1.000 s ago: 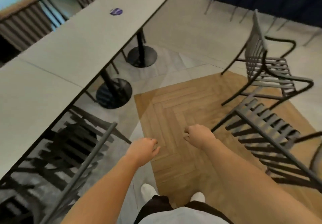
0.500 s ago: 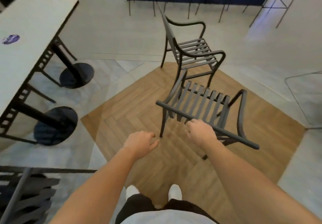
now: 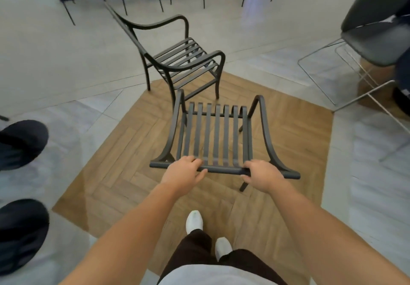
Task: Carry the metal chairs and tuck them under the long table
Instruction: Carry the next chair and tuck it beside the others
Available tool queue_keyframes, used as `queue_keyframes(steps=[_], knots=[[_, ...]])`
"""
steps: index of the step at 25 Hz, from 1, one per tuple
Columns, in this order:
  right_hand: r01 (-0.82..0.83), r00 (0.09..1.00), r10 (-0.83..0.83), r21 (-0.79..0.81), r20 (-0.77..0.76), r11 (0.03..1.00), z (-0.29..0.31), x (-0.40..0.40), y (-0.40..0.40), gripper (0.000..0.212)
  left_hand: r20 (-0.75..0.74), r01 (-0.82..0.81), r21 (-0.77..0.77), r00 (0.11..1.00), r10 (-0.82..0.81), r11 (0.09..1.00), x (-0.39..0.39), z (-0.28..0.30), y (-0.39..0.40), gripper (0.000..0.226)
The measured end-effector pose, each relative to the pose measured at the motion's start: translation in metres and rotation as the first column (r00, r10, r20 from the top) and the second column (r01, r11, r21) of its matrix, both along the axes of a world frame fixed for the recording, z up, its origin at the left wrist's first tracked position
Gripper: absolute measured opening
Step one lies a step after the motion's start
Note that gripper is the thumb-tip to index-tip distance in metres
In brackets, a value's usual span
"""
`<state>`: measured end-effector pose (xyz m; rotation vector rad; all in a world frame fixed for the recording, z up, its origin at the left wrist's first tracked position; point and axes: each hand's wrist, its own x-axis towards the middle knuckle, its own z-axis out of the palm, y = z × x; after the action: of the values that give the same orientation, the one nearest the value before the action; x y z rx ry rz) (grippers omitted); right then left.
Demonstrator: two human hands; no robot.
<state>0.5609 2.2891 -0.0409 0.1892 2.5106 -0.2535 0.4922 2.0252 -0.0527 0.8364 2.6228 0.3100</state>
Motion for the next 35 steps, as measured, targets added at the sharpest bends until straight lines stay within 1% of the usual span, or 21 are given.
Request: queue_keyframes(steps=[3,6,8,9,10,11,13,15,17,20,23,25,30,33,35], knots=[[0.050,0.998,-0.049,-0.008,0.037,0.999,-0.012,-0.010,0.002,0.027,0.067,0.080,-0.083,0.995,-0.075,0.993,-0.030,-0.018,0.005,0.062],[0.056,0.997,-0.054,-0.031,0.054,0.998,-0.028,-0.013,0.003,0.025,0.144,0.169,-0.188,0.979,-0.143,0.968,-0.046,-0.027,0.006,0.084],[0.045,0.997,-0.043,-0.035,0.070,0.998,-0.033,-0.016,0.004,0.024,0.211,0.204,-0.266,0.966,-0.150,0.942,-0.051,-0.033,0.008,0.091],[0.029,0.996,-0.027,-0.033,0.082,0.999,-0.036,-0.020,0.007,0.024,0.238,0.192,-0.296,0.963,-0.122,0.936,-0.053,-0.039,0.010,0.087],[0.009,0.996,-0.006,-0.031,0.092,0.999,-0.039,-0.022,0.009,0.024,0.250,0.158,-0.325,0.965,-0.077,0.933,-0.054,-0.043,0.013,0.078],[-0.012,0.995,0.015,-0.032,0.100,0.999,-0.042,-0.025,0.010,0.023,0.241,0.112,-0.360,0.970,-0.024,0.926,-0.053,-0.047,0.016,0.064],[-0.045,0.993,0.049,-0.038,0.110,0.998,-0.047,-0.027,0.013,0.020,0.173,0.012,-0.427,0.982,0.069,0.904,-0.048,-0.051,0.023,0.037],[-0.072,0.990,0.078,-0.051,0.119,0.996,-0.053,-0.028,0.016,0.018,0.123,-0.054,-0.479,0.984,0.128,0.876,-0.043,-0.048,0.030,0.024],[-0.115,0.985,0.122,-0.069,0.118,0.991,-0.056,-0.029,0.018,0.019,0.091,-0.069,-0.507,0.987,0.133,0.859,-0.041,-0.047,0.033,0.021],[-0.215,0.970,0.227,-0.123,0.090,0.969,-0.062,-0.026,0.028,0.018,0.073,-0.119,-0.539,0.980,0.187,0.834,-0.031,-0.046,0.038,0.025],[-0.307,0.945,0.321,-0.163,0.066,0.938,-0.069,-0.016,0.044,0.020,0.071,-0.201,-0.526,0.958,0.278,0.827,-0.007,-0.049,0.046,0.029],[-0.364,0.923,0.379,-0.180,0.058,0.914,-0.075,-0.007,0.055,0.020,0.061,-0.234,-0.522,0.949,0.310,0.820,0.012,-0.050,0.052,0.032],[-0.508,0.848,0.527,-0.195,0.055,0.839,-0.077,0.003,0.080,0.019,0.035,-0.314,-0.511,0.923,0.384,0.800,0.067,-0.046,0.070,0.034],[-0.578,0.799,0.598,-0.200,0.054,0.791,-0.075,0.000,0.088,0.021,0.043,-0.390,-0.487,0.883,0.467,0.782,0.092,-0.049,0.074,0.033],[-0.635,0.756,0.653,-0.191,0.046,0.749,-0.072,-0.001,0.093,0.022,0.038,-0.460,-0.480,0.840,0.542,0.747,0.110,-0.050,0.080,0.031]])
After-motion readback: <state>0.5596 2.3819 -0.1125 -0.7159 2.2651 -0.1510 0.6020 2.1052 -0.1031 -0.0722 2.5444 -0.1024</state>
